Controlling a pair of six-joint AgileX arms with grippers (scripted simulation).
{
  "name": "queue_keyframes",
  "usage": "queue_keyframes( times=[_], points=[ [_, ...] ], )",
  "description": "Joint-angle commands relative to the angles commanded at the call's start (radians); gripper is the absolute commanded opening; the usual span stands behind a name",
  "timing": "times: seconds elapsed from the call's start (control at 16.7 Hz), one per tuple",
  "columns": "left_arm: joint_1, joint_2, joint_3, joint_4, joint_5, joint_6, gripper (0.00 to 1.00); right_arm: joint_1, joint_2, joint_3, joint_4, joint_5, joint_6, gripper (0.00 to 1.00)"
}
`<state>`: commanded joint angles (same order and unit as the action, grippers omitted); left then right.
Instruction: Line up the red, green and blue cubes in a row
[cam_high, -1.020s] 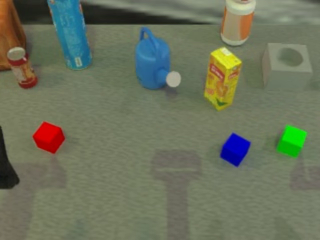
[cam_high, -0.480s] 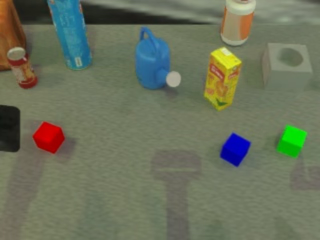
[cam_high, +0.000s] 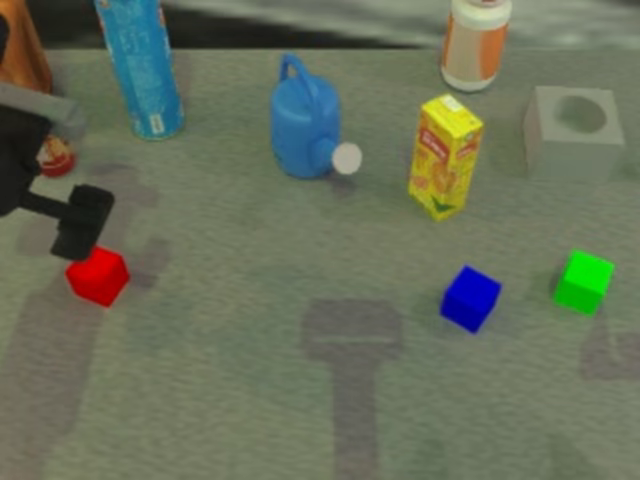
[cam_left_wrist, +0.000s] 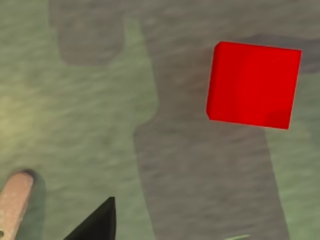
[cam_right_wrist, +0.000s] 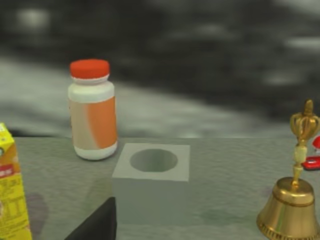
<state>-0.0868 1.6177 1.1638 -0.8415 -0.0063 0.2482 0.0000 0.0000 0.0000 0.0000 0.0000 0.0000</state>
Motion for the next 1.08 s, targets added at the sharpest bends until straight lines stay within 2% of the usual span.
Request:
queue_keyframes(
  times=[0.24, 0.48, 0.84, 1.08],
  points=[
    [-0.015, 0.259, 0.212, -0.137, 0.004, 0.040, 1.00, 0.000, 0.000, 0.000, 0.000, 0.000, 0.000, 1.00],
    [-0.021, 0.396, 0.328, -0.203, 0.007, 0.059, 1.00, 0.000, 0.000, 0.000, 0.000, 0.000, 0.000, 1.00],
    [-0.017, 0.404, 0.332, -0.202, 0.008, 0.060, 1.00, 0.000, 0.000, 0.000, 0.000, 0.000, 0.000, 1.00],
    [-0.020, 0.457, 0.272, -0.090, 0.008, 0.063, 1.00, 0.000, 0.000, 0.000, 0.000, 0.000, 0.000, 1.00]
  ],
)
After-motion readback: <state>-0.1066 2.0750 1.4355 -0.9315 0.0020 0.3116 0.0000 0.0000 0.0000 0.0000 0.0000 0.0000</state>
